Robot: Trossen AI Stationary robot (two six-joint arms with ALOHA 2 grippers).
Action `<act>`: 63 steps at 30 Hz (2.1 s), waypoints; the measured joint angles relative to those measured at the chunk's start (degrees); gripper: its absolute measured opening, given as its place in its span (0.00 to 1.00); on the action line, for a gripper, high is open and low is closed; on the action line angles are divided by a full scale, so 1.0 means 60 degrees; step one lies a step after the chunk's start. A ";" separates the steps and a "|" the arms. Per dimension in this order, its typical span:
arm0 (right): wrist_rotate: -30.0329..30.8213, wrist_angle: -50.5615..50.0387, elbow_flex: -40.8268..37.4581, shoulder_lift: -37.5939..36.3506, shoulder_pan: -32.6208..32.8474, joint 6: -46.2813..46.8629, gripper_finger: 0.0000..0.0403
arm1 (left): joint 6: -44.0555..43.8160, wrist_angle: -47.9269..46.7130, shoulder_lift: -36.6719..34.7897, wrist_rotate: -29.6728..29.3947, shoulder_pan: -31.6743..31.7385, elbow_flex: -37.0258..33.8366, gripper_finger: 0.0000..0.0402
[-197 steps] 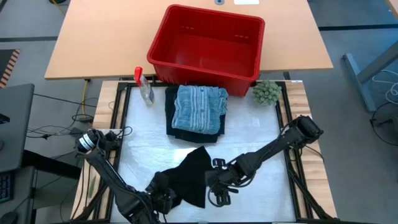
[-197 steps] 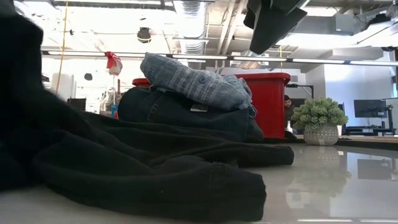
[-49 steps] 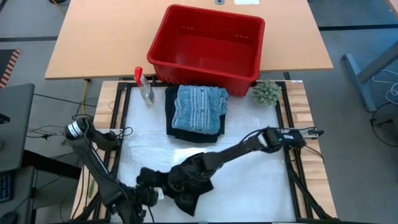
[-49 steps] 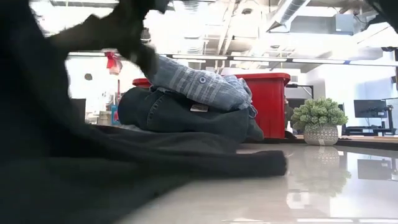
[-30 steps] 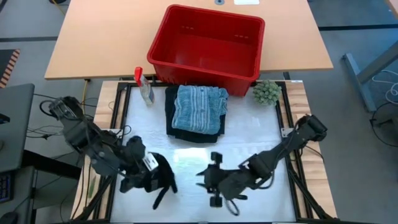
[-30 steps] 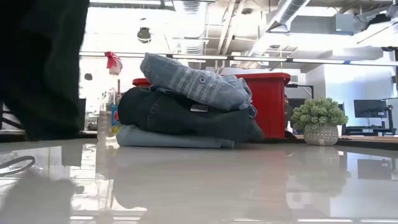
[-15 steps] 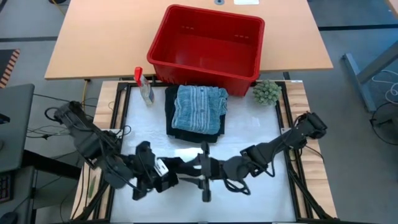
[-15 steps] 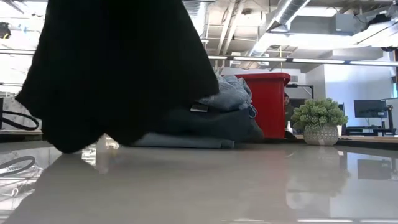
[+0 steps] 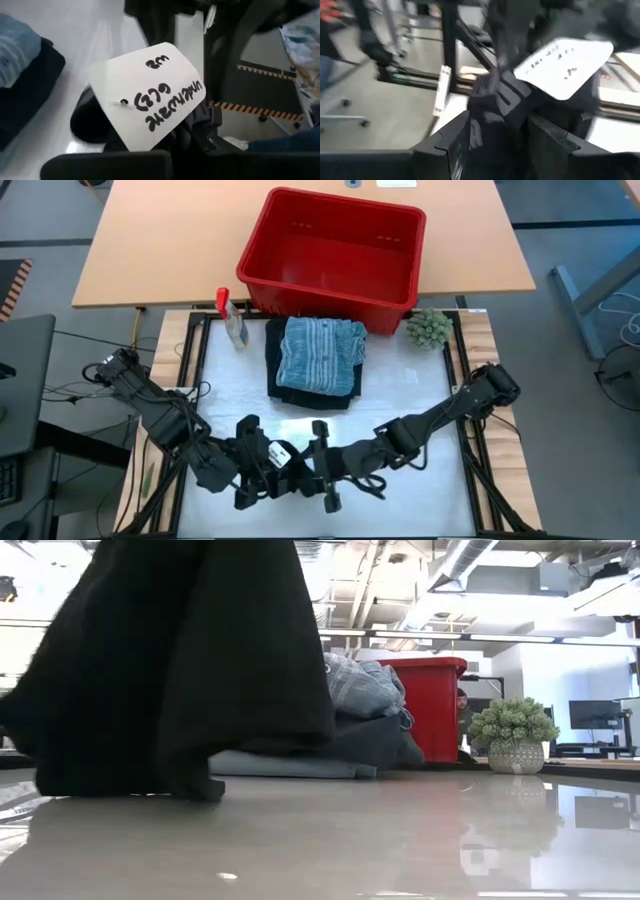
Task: Fold Laundry from Bin
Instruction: Fold the black underwear from the red laundry
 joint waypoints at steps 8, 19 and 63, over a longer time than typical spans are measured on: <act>0.1104 0.0004 -0.0011 0.0154 0.0047 -0.0229 0.47 | -0.0258 0.0003 0.0004 0.0425 0.0147 -0.0002 0.00; 0.0888 0.0021 -0.0011 0.0154 0.0044 -0.0243 0.20 | -0.0471 -0.0079 0.0137 0.0385 0.0143 -0.0002 0.00; 0.0344 0.0407 -0.0288 0.0165 -0.0182 0.4669 0.06 | 0.0003 0.1127 0.0595 -0.0154 -0.0057 -0.1291 0.40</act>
